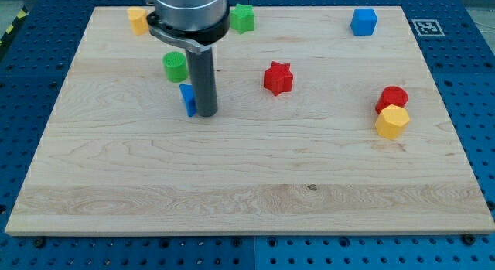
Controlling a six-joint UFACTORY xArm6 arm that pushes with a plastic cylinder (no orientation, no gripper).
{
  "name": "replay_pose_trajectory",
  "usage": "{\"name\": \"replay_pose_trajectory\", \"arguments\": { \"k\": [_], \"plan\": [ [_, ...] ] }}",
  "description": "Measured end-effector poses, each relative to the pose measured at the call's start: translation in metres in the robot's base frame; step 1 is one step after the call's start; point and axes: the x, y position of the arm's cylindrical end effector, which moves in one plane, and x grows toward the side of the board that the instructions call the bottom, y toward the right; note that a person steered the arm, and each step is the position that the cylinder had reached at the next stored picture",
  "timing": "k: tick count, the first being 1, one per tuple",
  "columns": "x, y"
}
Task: Place the blue triangle diagonally bottom left side of the green circle
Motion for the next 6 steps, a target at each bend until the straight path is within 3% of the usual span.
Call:
{"name": "replay_pose_trajectory", "arguments": {
  "k": [2,3,4,6],
  "plan": [
    [-0.021,-0.038],
    [-0.021,-0.004],
    [-0.048,-0.008],
    [-0.04,-0.051]
  ]
}}
